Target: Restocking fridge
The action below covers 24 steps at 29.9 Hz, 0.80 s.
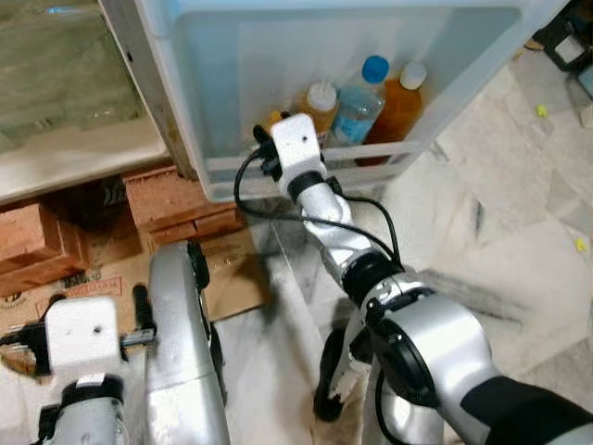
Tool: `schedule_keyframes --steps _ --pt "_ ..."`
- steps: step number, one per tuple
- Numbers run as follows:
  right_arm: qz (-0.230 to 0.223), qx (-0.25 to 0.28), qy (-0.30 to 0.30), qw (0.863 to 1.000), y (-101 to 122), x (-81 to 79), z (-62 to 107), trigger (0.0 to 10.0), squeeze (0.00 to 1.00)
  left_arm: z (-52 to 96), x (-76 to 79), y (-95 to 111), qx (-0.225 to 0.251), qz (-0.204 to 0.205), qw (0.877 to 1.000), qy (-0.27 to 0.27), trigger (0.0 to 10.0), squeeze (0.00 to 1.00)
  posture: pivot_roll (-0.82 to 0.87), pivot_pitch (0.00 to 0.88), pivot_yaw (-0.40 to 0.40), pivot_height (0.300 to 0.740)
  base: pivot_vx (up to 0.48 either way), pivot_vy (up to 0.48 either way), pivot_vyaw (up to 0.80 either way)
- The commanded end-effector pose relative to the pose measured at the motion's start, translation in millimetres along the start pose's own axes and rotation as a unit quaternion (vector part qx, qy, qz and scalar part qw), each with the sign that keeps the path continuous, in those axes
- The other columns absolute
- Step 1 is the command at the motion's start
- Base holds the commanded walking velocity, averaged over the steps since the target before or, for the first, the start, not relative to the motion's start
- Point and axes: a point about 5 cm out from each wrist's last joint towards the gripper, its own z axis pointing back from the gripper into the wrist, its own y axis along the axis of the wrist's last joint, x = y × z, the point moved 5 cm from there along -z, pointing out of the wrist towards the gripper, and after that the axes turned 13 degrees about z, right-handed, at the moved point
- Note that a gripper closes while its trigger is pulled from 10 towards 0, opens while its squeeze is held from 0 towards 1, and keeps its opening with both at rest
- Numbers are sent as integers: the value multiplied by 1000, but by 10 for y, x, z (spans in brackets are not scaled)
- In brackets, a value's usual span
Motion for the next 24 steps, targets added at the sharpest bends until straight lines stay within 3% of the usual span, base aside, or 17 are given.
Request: schedule_keyframes --steps 1,3,4,9,11,12,17,20,22,23,24 --pt "-72 -44 30 996 -184 -358 118 10000 1000 -44 24 -92 -12 2 1000 2 10000 0 368 319 -125 436 0 0 0" --pt "-77 -35 29 996 -156 -313 102 10000 1000 -68 32 -96 -11 3 1000 1 10000 0 364 315 -127 436 0 0 0" --pt "-79 -18 24 996 -102 -198 69 10000 1000 -128 58 -102 -7 6 1000 0 10000 0 347 295 -132 436 0 0 0" --pt "-75 20 20 997 -20 45 45 10000 1000 -278 127 -97 5 15 1000 -4 10000 0 303 244 -138 436 0 0 0" --pt "-72 25 21 997 -16 78 48 10000 1000 -310 145 -100 5 17 1000 -5 10000 0 296 235 -137 436 0 0 0" --pt "-72 34 20 997 -34 187 75 10000 1000 -384 183 -109 7 19 1000 -7 10000 0 273 210 -137 436 0 0 0" --pt "-82 58 31 994 -126 362 237 10000 1000 -544 290 -92 15 31 999 -20 10000 0 218 143 -135 436 0 0 0" --pt "-94 62 35 993 -159 396 303 10000 1000 -599 333 -76 23 31 999 -29 10000 0 198 115 -131 436 0 0 0" --pt "-113 70 50 990 -184 407 425 10000 1000 -669 382 -68 30 36 998 -37 10000 0 174 85 -125 436 0 0 0" --pt "-128 73 65 987 -198 397 567 10000 1000 -726 421 -58 39 38 997 -48 10000 0 149 65 -118 436 0 0 0" --pt "-128 73 65 987 -198 397 567 10000 1000 -726 421 -58 39 38 997 -48 10000 0 149 65 -118 436 0 0 0"
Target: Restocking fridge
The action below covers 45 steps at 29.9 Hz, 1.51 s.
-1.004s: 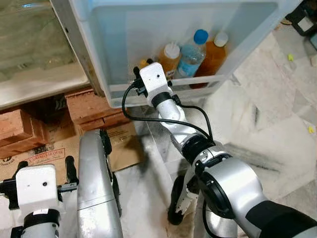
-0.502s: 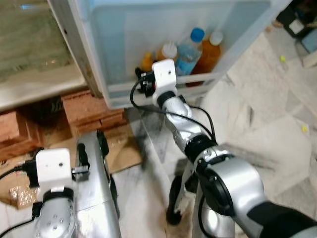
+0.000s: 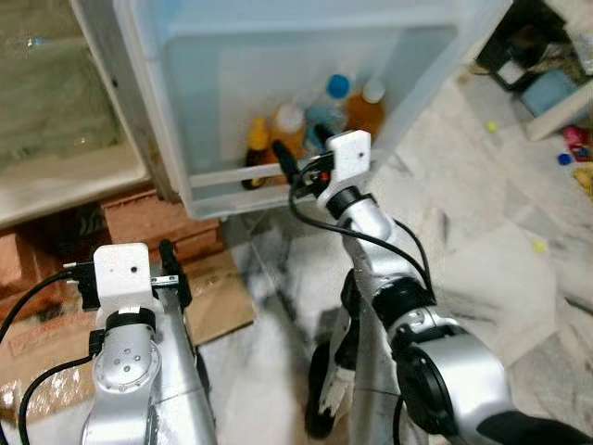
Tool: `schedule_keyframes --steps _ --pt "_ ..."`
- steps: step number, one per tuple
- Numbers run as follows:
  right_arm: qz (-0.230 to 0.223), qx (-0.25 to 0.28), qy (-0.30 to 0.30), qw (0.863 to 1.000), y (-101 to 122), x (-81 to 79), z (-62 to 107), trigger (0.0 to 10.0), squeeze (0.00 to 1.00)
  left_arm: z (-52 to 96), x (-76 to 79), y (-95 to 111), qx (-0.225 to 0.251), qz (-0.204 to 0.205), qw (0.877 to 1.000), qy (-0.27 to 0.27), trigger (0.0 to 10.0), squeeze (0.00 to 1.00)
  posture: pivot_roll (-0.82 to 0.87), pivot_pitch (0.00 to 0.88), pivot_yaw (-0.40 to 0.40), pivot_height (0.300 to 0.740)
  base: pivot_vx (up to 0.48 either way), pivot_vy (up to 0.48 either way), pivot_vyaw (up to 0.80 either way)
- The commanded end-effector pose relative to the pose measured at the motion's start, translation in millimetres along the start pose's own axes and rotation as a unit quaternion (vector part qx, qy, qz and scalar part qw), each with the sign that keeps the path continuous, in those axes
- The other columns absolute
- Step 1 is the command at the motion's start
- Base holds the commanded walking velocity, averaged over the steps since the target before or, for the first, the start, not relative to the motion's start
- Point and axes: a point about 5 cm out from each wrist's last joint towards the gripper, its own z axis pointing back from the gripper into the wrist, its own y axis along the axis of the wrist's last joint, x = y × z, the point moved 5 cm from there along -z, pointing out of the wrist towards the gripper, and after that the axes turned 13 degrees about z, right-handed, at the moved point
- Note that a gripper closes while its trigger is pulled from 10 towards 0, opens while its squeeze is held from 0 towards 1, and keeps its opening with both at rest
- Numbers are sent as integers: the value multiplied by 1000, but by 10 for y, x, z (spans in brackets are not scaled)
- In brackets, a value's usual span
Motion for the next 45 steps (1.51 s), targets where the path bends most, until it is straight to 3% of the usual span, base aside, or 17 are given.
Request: schedule_keyframes --steps 1,4,6,10,14,15,16,17,27,32,38,45 --pt "-23 -7 22 999 -16 -49 111 10000 1000 -28 31 -67 -4 2 1000 -13 10000 0 127 43 -108 436 0 0 0" --pt "-17 -13 2 1000 13 33 304 10000 1000 -73 55 -103 -5 4 1000 -17 10000 0 111 16 -97 436 0 0 0" --pt "-18 -20 -2 1000 -14 49 328 10000 1000 -92 61 -122 -7 2 1000 -17 10000 0 107 1 -94 436 0 0 0" --pt "-1 -54 -62 997 -48 216 656 10000 1000 -113 62 -123 -1 10 999 -37 10000 0 91 0 -78 436 0 0 0" --pt "-14 -70 -105 992 -38 327 810 10000 1000 -115 38 -124 2 13 999 -42 10000 0 75 0 -67 444 0 0 0" --pt "-8 -71 -109 991 -17 358 822 10000 290 -111 21 -121 3 13 999 -43 10000 0 71 0 -61 454 0 0 0" --pt "-1 -70 -111 991 6 378 822 10000 24 -110 15 -124 3 14 999 -44 10000 0 69 0 -60 458 0 0 0" --pt "5 -70 -114 991 42 406 815 10000 0 -115 16 -127 3 14 999 -46 10000 0 66 0 -59 468 0 0 0" --pt "3 -87 -123 989 69 454 838 10000 0 -105 71 -59 23 24 998 -55 10000 0 68 0 -67 526 0 0 0" --pt "-37 -114 -143 982 -15 469 974 10000 0 -5 -21 -85 21 11 998 -51 10000 0 68 0 -65 560 0 0 0" --pt "-38 -128 -145 980 -54 474 1069 10000 0 64 -116 -148 10 -1 999 -46 10000 0 72 0 -65 594 0 0 0" --pt "-49 -129 -150 979 -45 499 1030 10000 0 32 -32 -103 20 -3 998 -58 10000 0 70 0 -65 637 0 0 0"
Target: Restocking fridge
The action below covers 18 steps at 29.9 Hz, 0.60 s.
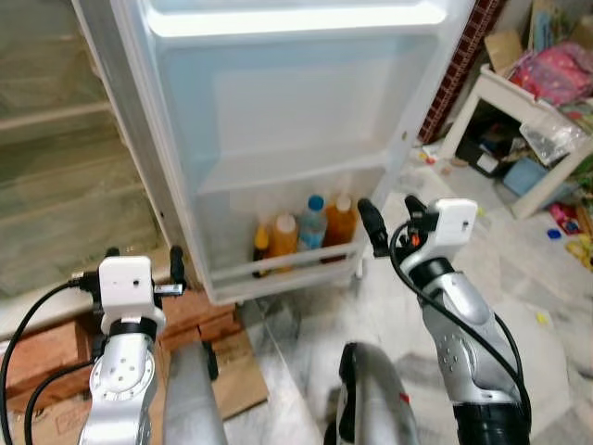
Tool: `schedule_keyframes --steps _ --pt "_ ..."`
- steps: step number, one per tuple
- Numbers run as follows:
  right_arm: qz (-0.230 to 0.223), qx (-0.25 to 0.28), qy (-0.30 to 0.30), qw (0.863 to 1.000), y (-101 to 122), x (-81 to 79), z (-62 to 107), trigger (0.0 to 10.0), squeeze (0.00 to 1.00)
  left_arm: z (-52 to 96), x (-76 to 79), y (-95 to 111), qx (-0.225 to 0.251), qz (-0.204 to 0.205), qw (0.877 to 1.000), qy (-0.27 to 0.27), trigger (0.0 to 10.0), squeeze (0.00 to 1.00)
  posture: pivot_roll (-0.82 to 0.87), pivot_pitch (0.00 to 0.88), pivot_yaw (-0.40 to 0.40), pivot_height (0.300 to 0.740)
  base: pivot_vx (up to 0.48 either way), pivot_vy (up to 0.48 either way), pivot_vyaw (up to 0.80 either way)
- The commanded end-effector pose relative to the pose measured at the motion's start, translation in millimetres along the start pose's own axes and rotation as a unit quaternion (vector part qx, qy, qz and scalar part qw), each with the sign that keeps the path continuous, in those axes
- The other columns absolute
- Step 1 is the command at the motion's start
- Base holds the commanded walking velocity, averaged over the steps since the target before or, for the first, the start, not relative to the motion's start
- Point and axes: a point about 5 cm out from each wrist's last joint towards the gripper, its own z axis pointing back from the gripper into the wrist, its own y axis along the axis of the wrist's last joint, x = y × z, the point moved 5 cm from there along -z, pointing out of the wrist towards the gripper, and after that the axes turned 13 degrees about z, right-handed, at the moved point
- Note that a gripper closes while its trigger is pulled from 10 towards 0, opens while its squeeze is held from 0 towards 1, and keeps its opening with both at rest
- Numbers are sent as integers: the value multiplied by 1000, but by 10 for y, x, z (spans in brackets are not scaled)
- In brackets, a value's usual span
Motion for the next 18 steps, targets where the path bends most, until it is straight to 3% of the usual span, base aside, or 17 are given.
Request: schedule_keyframes --steps 1,12,18 --pt "-2 10 -8 1000 80 48 -7 10000 0 -10 53 57 12 -3 1000 -11 10000 0 70 0 -65 647 0 0 0" --pt "-5 2 -5 1000 70 18 -14 10000 0 -9 17 6 4 1 1000 1 10000 0 71 0 -76 676 0 0 0" --pt "-1 9 -5 1000 105 8 -24 10000 0 -29 49 23 8 -1 1000 -6 10000 0 69 0 -70 717 0 0 0"
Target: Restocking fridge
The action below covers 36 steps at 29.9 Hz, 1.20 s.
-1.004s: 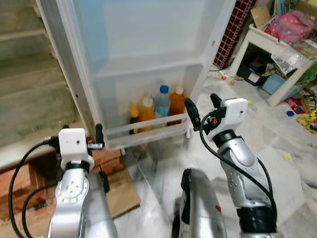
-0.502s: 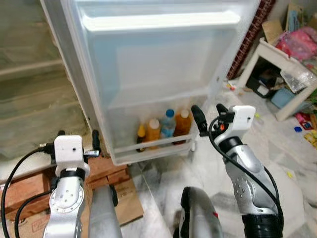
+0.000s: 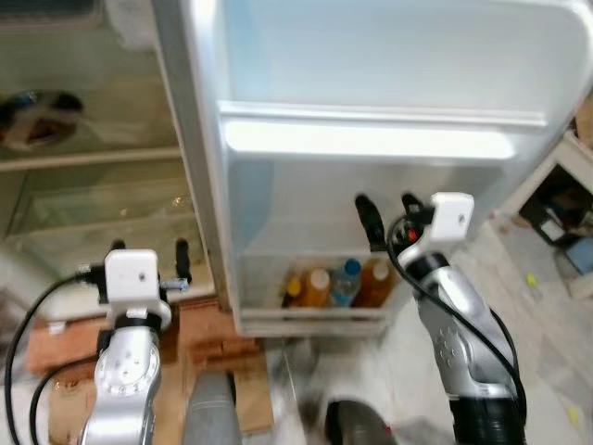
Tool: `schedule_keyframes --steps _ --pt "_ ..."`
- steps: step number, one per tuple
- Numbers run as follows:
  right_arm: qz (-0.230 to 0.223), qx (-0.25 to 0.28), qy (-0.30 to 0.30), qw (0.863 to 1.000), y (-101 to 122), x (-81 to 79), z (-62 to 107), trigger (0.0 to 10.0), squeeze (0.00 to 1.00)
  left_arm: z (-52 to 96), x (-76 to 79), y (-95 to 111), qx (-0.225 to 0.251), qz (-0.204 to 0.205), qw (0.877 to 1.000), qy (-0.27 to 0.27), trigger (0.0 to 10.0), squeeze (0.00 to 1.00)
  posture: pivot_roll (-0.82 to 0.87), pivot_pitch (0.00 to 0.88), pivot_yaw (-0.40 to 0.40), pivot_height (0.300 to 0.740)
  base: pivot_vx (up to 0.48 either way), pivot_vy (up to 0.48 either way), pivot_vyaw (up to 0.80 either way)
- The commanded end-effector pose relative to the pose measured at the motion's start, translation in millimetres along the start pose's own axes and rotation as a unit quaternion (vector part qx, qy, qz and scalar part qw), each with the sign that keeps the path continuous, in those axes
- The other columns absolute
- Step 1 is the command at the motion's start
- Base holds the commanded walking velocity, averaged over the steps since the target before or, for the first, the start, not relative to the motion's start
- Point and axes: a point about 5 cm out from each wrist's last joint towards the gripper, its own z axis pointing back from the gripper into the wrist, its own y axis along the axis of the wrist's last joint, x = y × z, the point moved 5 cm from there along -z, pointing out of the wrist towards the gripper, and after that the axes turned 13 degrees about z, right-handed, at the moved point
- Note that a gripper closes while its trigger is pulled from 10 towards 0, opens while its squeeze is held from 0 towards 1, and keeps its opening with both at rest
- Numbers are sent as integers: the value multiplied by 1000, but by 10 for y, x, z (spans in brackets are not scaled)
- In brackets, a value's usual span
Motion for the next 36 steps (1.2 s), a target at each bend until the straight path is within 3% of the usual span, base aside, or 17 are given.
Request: schedule_keyframes --steps 1,17,21,25,36 --pt "5 -10 -40 999 -39 224 103 10000 0 -25 196 49 10 12 999 -28 10000 0 69 0 -71 726 0 0 0" --pt "-14 -43 -9 999 -179 123 141 10000 0 -42 202 46 8 12 999 -30 10000 0 64 0 -68 740 0 0 0" --pt "-29 -63 14 998 -254 59 160 10000 0 -50 204 48 8 11 999 -32 10000 0 63 0 -67 740 0 0 0" --pt "-52 -105 81 990 -390 -130 233 10000 0 -66 205 50 8 12 999 -31 10000 0 61 0 -66 740 -71 0 0" --pt "-60 -153 136 977 -519 -224 290 10000 0 -100 203 66 10 12 999 -29 10000 0 60 0 -64 740 -271 0 0"
